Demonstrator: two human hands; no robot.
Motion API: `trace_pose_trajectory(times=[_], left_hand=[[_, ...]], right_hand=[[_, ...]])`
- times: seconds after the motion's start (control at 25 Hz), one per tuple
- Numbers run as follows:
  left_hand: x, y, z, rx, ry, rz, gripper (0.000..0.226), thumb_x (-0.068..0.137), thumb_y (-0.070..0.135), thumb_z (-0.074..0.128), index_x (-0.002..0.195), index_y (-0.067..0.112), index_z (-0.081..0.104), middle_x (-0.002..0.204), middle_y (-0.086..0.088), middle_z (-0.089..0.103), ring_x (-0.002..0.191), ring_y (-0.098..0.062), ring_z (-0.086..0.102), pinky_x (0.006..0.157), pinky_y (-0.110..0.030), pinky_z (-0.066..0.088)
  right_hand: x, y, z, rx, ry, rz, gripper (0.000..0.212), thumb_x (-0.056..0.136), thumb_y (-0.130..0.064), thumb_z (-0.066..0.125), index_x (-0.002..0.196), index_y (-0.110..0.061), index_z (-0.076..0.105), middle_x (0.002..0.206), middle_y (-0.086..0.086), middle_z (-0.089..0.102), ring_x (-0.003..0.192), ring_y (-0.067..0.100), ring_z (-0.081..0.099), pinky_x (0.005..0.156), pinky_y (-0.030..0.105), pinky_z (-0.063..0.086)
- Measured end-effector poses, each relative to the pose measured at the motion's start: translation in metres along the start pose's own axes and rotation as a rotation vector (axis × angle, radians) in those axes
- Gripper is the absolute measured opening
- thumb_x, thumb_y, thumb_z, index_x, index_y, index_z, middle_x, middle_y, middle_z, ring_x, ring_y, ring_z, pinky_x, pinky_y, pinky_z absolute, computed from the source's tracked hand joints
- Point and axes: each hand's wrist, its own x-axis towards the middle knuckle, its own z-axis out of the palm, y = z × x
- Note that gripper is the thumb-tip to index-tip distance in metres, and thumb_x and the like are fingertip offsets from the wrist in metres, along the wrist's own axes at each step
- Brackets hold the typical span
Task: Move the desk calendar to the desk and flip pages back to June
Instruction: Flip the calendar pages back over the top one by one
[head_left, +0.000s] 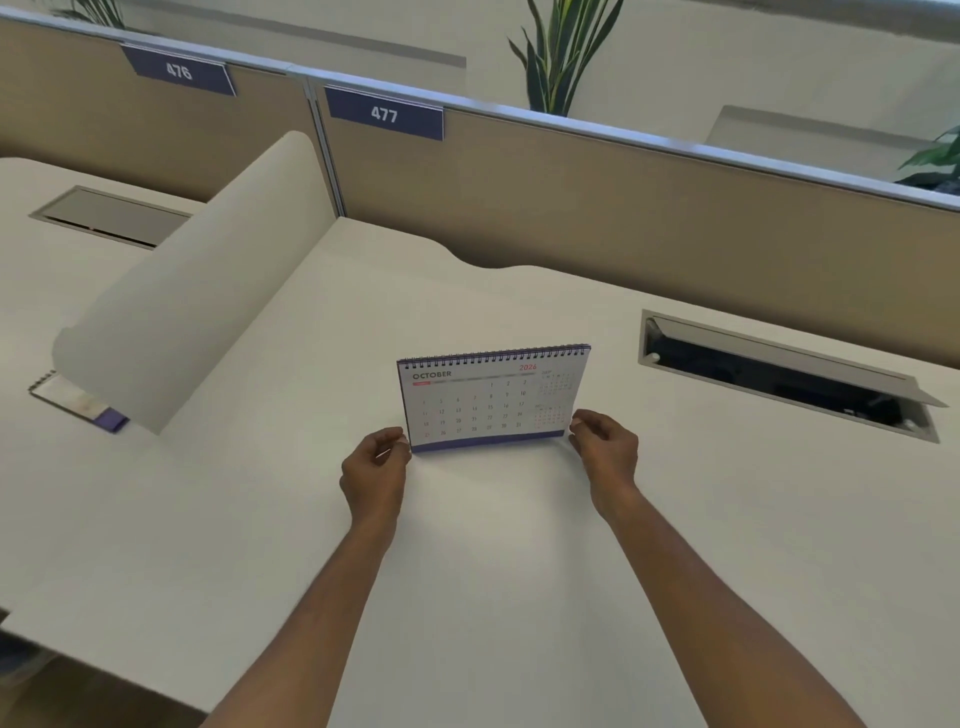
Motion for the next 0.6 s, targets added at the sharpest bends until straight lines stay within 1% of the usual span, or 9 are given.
trace_pose_trajectory(times=[0.12, 0.24, 0.36, 0.48, 0.6], left_hand=[[-0.004, -0.001, 0.002, 0.022, 0.018, 0.014, 0.019, 0.085, 0.013, 0.076, 0.089, 0.032, 0.076, 0.091, 0.010, 0.079, 0.089, -0.012, 0.075, 0.088, -0.030, 0.058], [-0.006, -0.002, 0.003, 0.017, 0.027, 0.027, 0.020, 0.084, 0.011, 0.077, 0.092, 0.029, 0.077, 0.093, 0.007, 0.080, 0.087, -0.008, 0.075, 0.088, -0.032, 0.058], [-0.009, -0.004, 0.003, -0.037, 0.002, 0.019, 0.020, 0.082, 0.014, 0.085, 0.094, 0.028, 0.076, 0.091, 0.006, 0.080, 0.086, -0.015, 0.077, 0.082, -0.031, 0.059], [-0.011, -0.009, 0.001, -0.063, -0.022, 0.012, 0.025, 0.077, 0.022, 0.092, 0.095, 0.027, 0.076, 0.087, 0.002, 0.079, 0.080, -0.017, 0.075, 0.073, -0.027, 0.056], [-0.011, -0.012, -0.001, -0.126, -0.046, -0.017, 0.027, 0.076, 0.017, 0.093, 0.097, 0.017, 0.076, 0.082, -0.005, 0.076, 0.070, -0.015, 0.072, 0.081, -0.034, 0.060]], right_hand=[[-0.003, 0.006, 0.001, 0.016, -0.005, 0.002, 0.017, 0.088, -0.008, 0.075, 0.104, -0.011, 0.077, 0.105, 0.006, 0.077, 0.102, 0.027, 0.072, 0.100, 0.045, 0.057], [-0.006, 0.008, 0.000, 0.038, 0.007, -0.002, 0.016, 0.086, -0.010, 0.077, 0.102, -0.011, 0.078, 0.106, 0.008, 0.077, 0.106, 0.030, 0.071, 0.100, 0.046, 0.056], [-0.009, 0.007, -0.001, 0.056, 0.041, -0.016, 0.012, 0.084, -0.013, 0.081, 0.096, -0.012, 0.079, 0.102, 0.007, 0.078, 0.103, 0.030, 0.072, 0.098, 0.045, 0.058], [-0.015, 0.006, -0.004, 0.068, 0.047, -0.038, 0.011, 0.081, -0.012, 0.084, 0.090, -0.012, 0.079, 0.097, 0.008, 0.078, 0.095, 0.027, 0.073, 0.092, 0.041, 0.061], [-0.020, 0.006, -0.008, 0.073, 0.044, -0.054, 0.014, 0.079, -0.010, 0.086, 0.090, -0.008, 0.077, 0.093, 0.010, 0.078, 0.086, 0.024, 0.072, 0.088, 0.038, 0.062]])
